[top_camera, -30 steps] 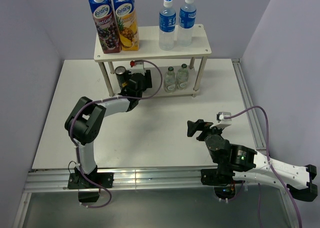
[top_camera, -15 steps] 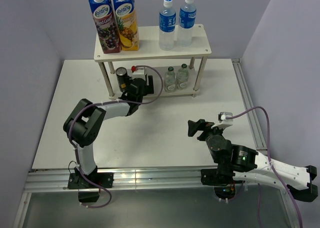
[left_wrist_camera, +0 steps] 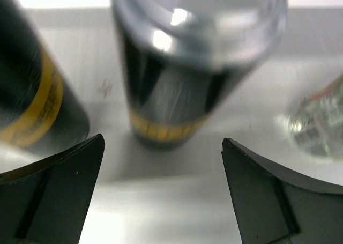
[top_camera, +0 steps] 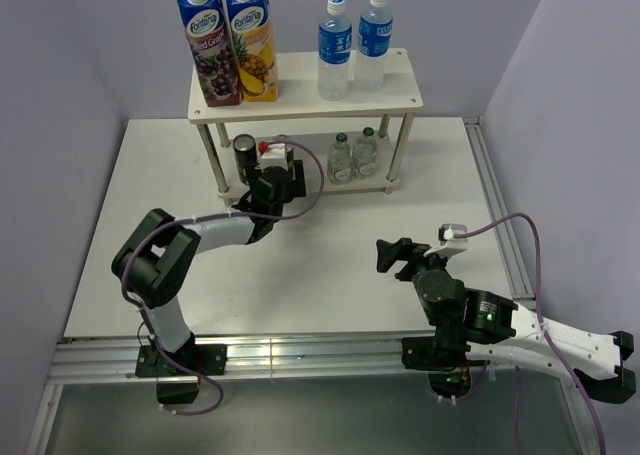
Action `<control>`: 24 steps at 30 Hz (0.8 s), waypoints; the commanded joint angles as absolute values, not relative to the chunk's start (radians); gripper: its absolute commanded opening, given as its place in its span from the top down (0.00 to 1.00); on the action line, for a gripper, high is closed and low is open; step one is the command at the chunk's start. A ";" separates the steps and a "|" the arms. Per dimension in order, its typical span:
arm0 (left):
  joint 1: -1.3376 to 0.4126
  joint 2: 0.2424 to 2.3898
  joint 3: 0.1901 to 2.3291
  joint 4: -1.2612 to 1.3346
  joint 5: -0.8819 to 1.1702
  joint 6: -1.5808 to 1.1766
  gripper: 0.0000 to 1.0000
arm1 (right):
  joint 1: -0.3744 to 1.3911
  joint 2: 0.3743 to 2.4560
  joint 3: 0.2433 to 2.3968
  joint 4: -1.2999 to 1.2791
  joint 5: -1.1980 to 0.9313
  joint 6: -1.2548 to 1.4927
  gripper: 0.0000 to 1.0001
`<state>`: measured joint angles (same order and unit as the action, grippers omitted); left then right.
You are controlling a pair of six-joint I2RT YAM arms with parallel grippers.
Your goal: Place and organize the beverage onto the shelf
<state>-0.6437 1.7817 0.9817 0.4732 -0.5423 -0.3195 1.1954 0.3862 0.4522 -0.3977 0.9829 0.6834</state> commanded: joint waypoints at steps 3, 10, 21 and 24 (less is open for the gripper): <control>-0.702 1.602 0.879 0.425 -0.615 -0.376 0.01 | 1.201 0.368 0.448 -0.383 1.017 0.699 0.00; -0.914 1.275 0.753 0.011 -0.774 -0.595 0.01 | 1.201 0.374 0.483 -0.405 0.980 0.693 0.00; -1.173 0.999 1.227 -0.634 -1.030 -0.536 0.01 | 1.201 0.486 1.034 -0.499 0.866 0.350 0.00; -1.173 0.875 1.224 -0.533 -0.986 -0.388 0.01 | 1.201 0.502 1.121 -0.511 0.931 0.243 0.00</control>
<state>-1.1694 0.9775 1.1999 -0.5060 -0.9634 -0.5232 1.1954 0.4694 1.0630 -0.4911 0.8738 0.4046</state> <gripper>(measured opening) 0.993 0.998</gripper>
